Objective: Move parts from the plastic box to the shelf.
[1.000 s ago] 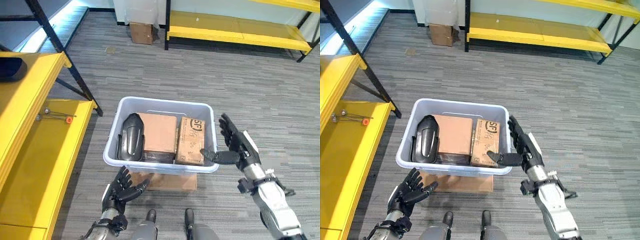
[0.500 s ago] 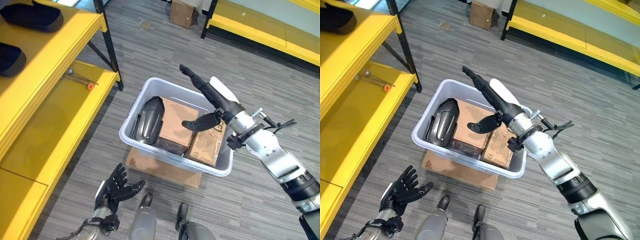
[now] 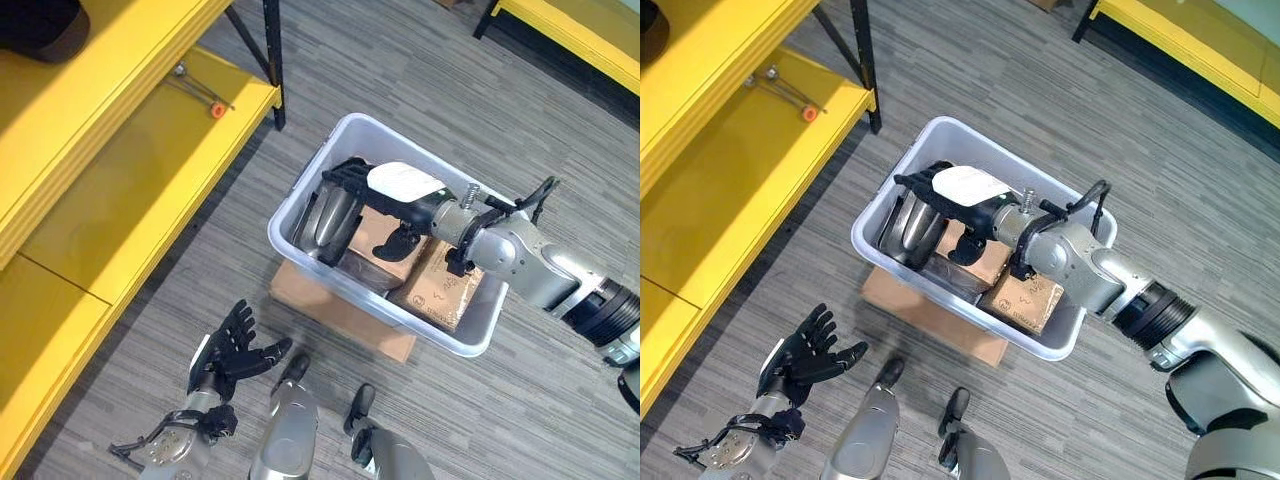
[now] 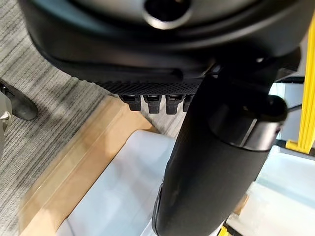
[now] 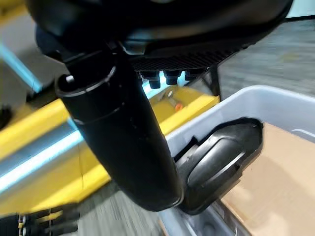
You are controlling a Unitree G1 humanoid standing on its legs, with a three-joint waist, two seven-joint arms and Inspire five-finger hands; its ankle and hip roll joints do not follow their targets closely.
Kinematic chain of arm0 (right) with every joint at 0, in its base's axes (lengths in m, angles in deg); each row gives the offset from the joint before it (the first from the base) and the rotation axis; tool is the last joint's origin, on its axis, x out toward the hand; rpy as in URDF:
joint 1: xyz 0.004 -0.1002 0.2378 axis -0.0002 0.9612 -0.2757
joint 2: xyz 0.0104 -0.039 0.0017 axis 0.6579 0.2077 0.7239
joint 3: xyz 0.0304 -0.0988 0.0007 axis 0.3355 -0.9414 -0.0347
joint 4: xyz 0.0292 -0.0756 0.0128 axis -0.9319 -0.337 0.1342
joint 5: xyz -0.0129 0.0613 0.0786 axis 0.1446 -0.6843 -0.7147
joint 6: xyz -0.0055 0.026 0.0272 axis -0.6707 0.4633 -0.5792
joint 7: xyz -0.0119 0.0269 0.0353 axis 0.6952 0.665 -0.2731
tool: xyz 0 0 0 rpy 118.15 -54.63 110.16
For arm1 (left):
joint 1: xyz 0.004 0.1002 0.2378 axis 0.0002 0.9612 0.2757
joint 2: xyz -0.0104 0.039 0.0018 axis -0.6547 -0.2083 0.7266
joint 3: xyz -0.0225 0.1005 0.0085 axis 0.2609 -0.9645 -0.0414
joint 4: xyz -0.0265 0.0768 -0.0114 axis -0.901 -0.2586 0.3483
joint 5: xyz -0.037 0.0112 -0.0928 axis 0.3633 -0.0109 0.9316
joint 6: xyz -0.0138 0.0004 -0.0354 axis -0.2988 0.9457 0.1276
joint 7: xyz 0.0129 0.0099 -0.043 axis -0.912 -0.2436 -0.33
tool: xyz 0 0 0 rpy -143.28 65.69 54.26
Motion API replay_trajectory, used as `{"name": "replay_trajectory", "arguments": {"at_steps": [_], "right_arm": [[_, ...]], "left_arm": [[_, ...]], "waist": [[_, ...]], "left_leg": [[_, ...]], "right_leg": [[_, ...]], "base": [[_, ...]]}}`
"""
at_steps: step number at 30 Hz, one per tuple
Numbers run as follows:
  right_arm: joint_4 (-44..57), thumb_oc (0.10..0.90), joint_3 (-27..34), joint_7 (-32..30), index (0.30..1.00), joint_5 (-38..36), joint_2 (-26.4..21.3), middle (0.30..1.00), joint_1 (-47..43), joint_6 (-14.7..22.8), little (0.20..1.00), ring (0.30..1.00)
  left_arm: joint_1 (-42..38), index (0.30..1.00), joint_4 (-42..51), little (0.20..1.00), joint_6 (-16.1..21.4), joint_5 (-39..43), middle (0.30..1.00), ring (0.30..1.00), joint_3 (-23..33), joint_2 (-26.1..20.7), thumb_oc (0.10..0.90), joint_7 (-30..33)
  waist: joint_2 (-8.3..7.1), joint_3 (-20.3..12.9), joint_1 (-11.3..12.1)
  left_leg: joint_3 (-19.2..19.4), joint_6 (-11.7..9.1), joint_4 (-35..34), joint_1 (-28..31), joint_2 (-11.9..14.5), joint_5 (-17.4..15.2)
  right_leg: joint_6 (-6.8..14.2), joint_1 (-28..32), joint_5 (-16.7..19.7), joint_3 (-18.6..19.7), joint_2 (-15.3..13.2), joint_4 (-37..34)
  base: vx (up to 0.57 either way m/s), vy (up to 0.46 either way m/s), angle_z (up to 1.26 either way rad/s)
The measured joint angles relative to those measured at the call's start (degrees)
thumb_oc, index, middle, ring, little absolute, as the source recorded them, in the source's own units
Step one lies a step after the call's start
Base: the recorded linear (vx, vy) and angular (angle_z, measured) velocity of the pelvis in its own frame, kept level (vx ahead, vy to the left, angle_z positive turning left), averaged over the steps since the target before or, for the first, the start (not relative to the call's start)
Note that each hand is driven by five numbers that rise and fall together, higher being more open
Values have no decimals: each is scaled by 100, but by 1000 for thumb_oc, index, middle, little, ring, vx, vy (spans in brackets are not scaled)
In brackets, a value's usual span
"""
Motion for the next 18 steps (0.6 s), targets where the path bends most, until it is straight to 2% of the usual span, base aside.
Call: {"name": "replay_trajectory", "arguments": {"at_steps": [3,5,10,14,18], "right_arm": [[-12,900,-269,72,1000,174,-44,1000,-189,21,1000,1000],[-24,900,-856,159,1000,323,-168,1000,-735,81,1000,1000],[-284,900,-976,217,1000,645,-196,1000,-978,153,1000,1000],[-284,900,-1025,214,1000,960,-198,1000,-1026,184,1000,1000],[-414,900,-1565,200,1000,1627,-271,1000,-1600,230,1000,1000]], "left_arm": [[-90,1000,5,1000,3,0,1000,1000,1,-3,900,0],[-153,1000,66,1000,4,1,1000,1000,16,-58,900,1],[-204,1000,158,1000,18,7,1000,1000,-2,-129,900,19],[-261,1000,158,1000,18,2,1000,1000,-5,-183,900,44],[-346,1000,168,1000,57,4,1000,1000,-59,-197,900,89]], "waist": [[-14,108,53],[-20,212,70],[-56,284,262],[-44,387,284],[-34,394,253]], "left_leg": [[-29,-8,6,-2,-12,6],[-58,-27,9,-13,-8,18],[-249,-84,0,-201,-45,64],[-338,-82,12,-238,-101,83],[-354,-90,21,-332,-103,92]], "right_leg": [[2,21,-1,-36,-9,-8],[2,18,-1,-61,0,-6],[2,-109,-42,-256,-16,31],[17,-109,-72,-330,-62,51],[18,-207,-73,-340,-61,68]], "base": [[2,-20,5],[-4,-12,8],[23,-27,21],[10,-19,12],[0,0,0]]}}
